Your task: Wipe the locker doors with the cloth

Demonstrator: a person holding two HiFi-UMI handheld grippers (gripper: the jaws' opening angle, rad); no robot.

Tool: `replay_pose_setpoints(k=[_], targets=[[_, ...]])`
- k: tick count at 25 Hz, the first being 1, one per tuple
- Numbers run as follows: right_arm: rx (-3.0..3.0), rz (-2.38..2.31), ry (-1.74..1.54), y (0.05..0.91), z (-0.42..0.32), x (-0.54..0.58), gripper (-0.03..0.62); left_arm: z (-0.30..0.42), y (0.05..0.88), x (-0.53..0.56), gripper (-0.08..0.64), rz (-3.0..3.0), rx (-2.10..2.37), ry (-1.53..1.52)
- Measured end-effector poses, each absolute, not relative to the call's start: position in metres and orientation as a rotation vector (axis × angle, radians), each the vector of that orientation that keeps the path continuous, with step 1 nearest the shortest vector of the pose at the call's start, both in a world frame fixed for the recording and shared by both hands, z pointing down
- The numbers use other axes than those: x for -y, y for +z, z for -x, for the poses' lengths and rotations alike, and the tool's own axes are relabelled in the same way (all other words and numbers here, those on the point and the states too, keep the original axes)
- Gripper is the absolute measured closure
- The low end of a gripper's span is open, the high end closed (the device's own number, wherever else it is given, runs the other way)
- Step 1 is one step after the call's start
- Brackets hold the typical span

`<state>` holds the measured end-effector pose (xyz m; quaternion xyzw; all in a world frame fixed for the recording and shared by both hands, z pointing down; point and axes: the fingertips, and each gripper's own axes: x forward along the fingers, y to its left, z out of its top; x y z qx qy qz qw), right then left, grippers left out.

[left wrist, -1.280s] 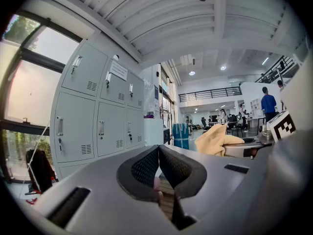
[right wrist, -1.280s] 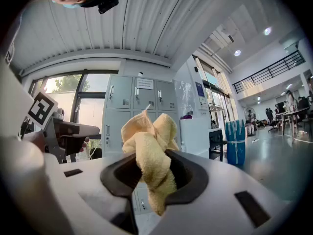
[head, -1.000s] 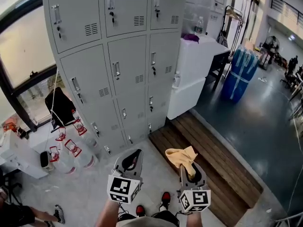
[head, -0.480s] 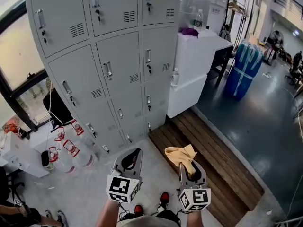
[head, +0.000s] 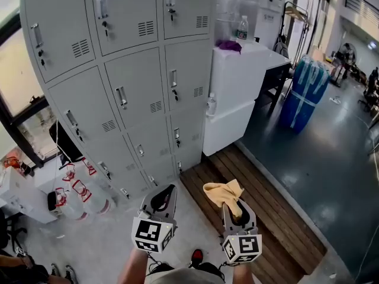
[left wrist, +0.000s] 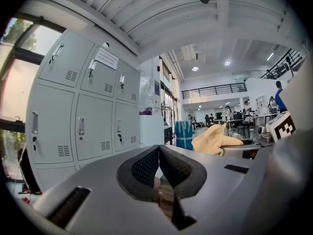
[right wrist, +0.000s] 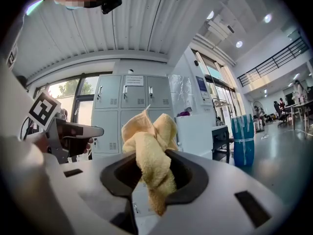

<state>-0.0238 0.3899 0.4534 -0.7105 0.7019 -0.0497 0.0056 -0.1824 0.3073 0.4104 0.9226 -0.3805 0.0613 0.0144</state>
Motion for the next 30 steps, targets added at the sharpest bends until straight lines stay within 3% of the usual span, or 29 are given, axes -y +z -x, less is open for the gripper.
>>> replay_pose_setpoints(k=[16,30], targets=[[-2.298,2.118,-0.127,0.452,-0.034,-0.330,0.460,0.134,0.406,-0.258,0.537,-2.807,1.337,0.190],[-2.356,2.039,-0.129,0.453,-0.056,-0.183,0.460,0.119,0.411,-0.125,0.537,-2.759,1.427,0.211]])
